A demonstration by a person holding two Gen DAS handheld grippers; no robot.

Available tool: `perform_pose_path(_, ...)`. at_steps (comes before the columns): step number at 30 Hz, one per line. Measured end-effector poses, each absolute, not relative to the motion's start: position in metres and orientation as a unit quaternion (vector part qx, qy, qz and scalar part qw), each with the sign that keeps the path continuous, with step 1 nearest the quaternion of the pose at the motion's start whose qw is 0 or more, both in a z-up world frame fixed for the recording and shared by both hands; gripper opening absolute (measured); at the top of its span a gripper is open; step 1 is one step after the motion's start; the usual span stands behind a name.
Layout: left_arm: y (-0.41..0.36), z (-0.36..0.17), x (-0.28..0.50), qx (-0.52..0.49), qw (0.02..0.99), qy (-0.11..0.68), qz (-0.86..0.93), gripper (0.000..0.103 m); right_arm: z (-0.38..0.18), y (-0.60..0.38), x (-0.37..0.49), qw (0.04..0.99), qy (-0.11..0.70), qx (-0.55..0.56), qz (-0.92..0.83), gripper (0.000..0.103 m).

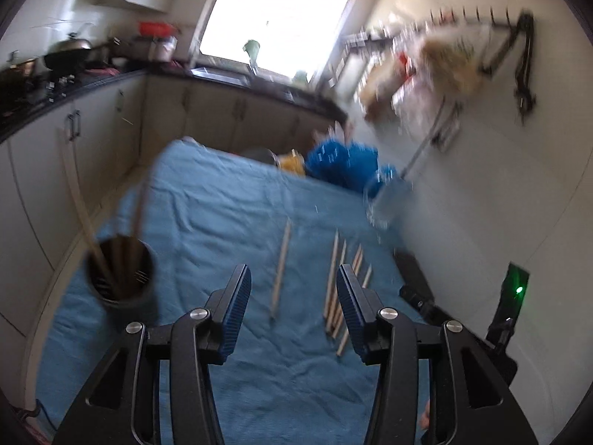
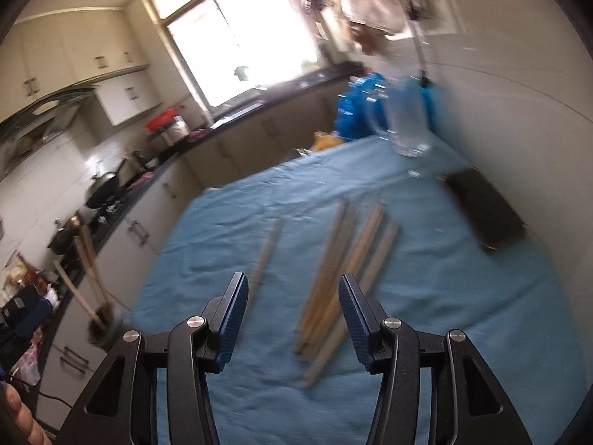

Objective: Organize utensils
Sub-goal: 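Return to the row and close the left tool on a chopstick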

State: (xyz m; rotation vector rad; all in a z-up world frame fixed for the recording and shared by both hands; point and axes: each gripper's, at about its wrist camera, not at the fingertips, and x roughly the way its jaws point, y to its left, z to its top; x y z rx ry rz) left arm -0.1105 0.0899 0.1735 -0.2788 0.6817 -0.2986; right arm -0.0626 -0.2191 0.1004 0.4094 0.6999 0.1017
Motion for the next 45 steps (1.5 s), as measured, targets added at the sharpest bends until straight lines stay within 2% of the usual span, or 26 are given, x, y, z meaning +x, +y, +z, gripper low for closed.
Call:
perform_pose_path(11, 0.024, 0.104, -0.002, -0.091, 0.894, 0.425, -0.110, 0.047, 0.038, -0.286, -0.021, 0.879, 0.417, 0.228, 0.034, 0.055)
perform_pose_path(17, 0.004, 0.062, 0.080, -0.117, 0.862, 0.483, -0.101, 0.046, 0.023, -0.283, 0.028, 0.865, 0.449, 0.218, 0.046, 0.054)
perform_pose_path(24, -0.017, 0.037, 0.148, -0.091, 0.856, 0.507, -0.054, 0.046, 0.008, -0.278, 0.082, 0.848, 0.496, 0.183, 0.031, 0.036)
perform_pose_path(29, -0.019, 0.023, 0.166, -0.098, 0.848, 0.520, -0.039, 0.046, 0.005, -0.277, 0.096, 0.849, 0.501, 0.163, 0.026, 0.034)
perform_pose_path(30, -0.023, 0.021, 0.164, -0.087, 0.853, 0.513, -0.037, 0.046, 0.005, -0.275, 0.098, 0.850, 0.503, 0.155, 0.021, 0.029)
perform_pose_path(31, -0.027, 0.020, 0.163, -0.070, 0.854, 0.514, -0.035, 0.045, 0.005, -0.274, 0.100, 0.851, 0.505, 0.142, 0.013, 0.020)
perform_pose_path(32, -0.031, 0.020, 0.162, -0.056, 0.856, 0.512, -0.032, 0.033, 0.005, -0.271, 0.101, 0.852, 0.507, 0.127, 0.003, 0.015)
perform_pose_path(33, -0.033, 0.019, 0.159, -0.043, 0.857, 0.513, -0.029, 0.011, 0.006, -0.270, 0.102, 0.853, 0.508, 0.119, -0.002, 0.014)
perform_pose_path(34, -0.034, 0.019, 0.157, -0.034, 0.856, 0.515, -0.029, 0.008, 0.006, -0.269, 0.102, 0.854, 0.508, 0.111, -0.003, 0.014)
perform_pose_path(39, -0.020, 0.021, 0.129, -0.088, 0.831, 0.546, -0.059, 0.006, 0.006, -0.267, 0.092, 0.849, 0.518, 0.102, 0.003, 0.011)
perform_pose_path(45, 0.001, 0.015, 0.055, -0.153, 0.792, 0.581, -0.112, 0.007, 0.008, -0.273, 0.043, 0.838, 0.535, 0.100, 0.033, 0.009)
